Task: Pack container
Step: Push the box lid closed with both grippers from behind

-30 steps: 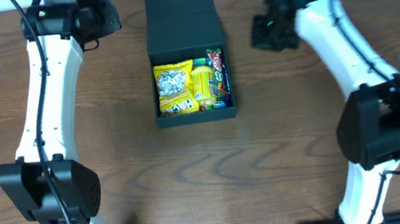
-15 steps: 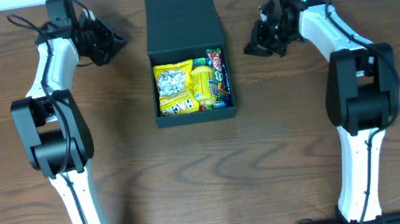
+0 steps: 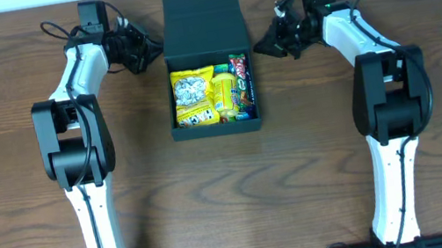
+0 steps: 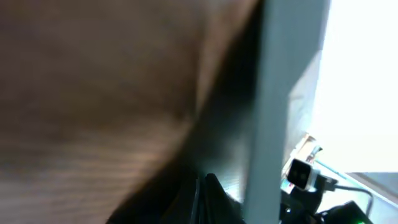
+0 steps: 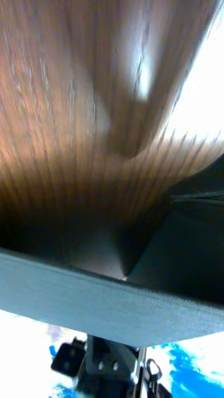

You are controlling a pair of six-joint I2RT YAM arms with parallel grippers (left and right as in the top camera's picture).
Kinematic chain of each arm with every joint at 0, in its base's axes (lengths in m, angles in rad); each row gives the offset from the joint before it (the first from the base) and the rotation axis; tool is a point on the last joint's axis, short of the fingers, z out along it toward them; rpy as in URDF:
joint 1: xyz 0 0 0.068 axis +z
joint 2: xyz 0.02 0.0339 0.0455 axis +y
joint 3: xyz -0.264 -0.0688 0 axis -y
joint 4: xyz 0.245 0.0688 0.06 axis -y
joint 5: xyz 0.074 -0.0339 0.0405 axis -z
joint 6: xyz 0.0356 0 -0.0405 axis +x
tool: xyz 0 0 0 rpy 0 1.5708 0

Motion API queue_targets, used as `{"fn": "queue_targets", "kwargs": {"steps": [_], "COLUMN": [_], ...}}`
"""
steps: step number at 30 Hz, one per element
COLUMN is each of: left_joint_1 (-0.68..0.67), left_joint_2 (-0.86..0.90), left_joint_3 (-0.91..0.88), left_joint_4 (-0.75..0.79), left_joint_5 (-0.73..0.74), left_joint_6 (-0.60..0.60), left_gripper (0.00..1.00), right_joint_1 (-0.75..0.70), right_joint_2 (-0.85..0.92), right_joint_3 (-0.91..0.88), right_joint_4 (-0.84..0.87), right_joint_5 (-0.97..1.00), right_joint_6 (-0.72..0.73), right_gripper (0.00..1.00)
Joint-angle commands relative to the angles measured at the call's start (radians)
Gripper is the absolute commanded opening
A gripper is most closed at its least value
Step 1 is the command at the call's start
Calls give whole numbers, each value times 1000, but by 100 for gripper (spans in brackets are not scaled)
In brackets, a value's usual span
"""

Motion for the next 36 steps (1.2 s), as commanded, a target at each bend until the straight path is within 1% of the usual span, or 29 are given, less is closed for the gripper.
{"fn": "queue_targets", "kwargs": {"steps": [1,4,10,14,18,23,28,31,36], "left_joint_1": [4,14,6,-14,-18,-18,-10,3,21], "left_joint_2": [18,18,18,18,18,18,18,18,5], "left_joint_3": [3,3,3,3,3,3,3,5,8], "left_joint_4": [-36,-62,-55,-39,-16,57,159,203,298], "left_joint_5": [-3,-8,-31,-51,-48,40,133,181,267], "left_joint_6": [26,36,24,-1,-9,-8,19,31,61], "left_gripper": [6,6,6,6,6,6,6,6,6], "right_joint_1": [21,32,43,48,48,48,38,27,10], "right_joint_2": [7,7,26,71,72,72,70,65,34], "right_joint_3": [21,21,20,20,21,20,21,25,28], "right_joint_4": [0,3,26,116,156,279,476,520,519], "right_joint_5": [-29,-27,-27,-106,-136,-224,-364,-392,-405], "right_joint_6": [20,20,36,92,92,89,89,92,66], "right_gripper": [1,2,1,2,2,2,2,2,1]}}
